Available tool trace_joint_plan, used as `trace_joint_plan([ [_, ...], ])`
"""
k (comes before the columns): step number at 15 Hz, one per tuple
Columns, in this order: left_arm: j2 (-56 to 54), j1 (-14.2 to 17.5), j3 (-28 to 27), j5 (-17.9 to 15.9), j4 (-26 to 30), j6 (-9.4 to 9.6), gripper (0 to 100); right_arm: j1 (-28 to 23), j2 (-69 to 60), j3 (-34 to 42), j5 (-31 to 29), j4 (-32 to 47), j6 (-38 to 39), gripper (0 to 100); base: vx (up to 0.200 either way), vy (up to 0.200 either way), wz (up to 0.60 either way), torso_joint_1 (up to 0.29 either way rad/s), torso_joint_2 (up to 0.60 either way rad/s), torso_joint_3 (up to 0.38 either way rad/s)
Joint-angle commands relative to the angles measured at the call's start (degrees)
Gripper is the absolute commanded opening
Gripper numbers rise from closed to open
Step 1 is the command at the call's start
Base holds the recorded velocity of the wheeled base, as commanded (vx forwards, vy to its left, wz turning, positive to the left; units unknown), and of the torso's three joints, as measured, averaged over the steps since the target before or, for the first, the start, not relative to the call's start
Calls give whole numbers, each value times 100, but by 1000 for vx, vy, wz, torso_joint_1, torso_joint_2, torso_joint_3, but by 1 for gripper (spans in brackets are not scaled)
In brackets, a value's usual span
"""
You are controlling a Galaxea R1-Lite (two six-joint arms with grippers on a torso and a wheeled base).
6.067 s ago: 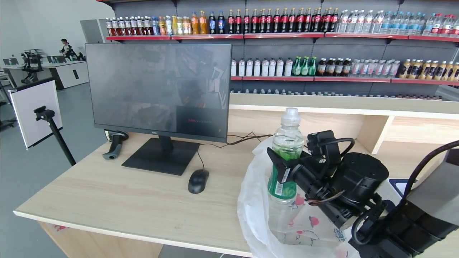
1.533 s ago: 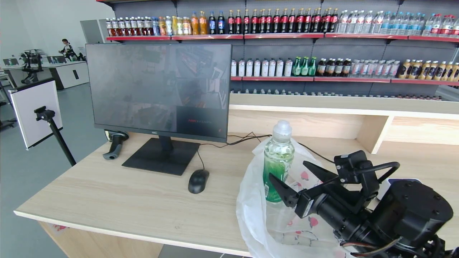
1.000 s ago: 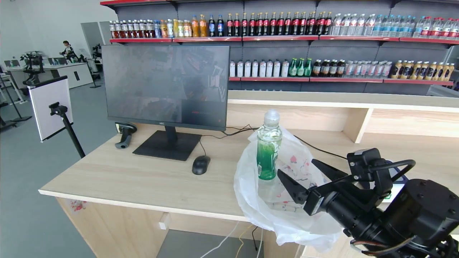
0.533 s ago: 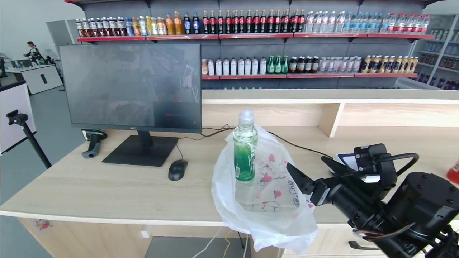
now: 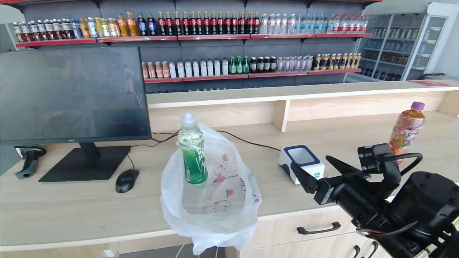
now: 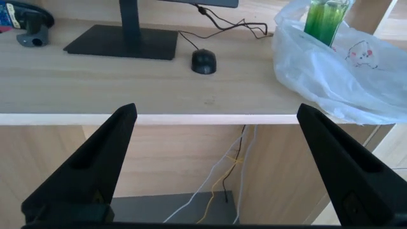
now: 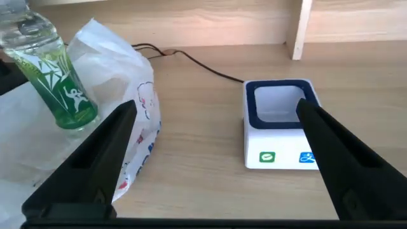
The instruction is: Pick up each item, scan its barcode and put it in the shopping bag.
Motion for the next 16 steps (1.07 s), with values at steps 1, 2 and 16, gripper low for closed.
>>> trace_joint_plan([
  [1, -2, -4, 0, 4, 1, -6, 100, -94, -19, -2, 1, -1, -8, 100, 0, -200, 0, -2, 2, 2],
  [2, -2, 5, 0, 4, 1, -6, 100, -86, -19, -2, 1, -1, -8, 100, 0, -200, 0, -2, -2, 2],
  [16, -2, -4, 0, 13, 1, -15, 100, -86, -28, 15, 1, -1, -8, 100, 0, -200, 0, 1, 3, 3],
])
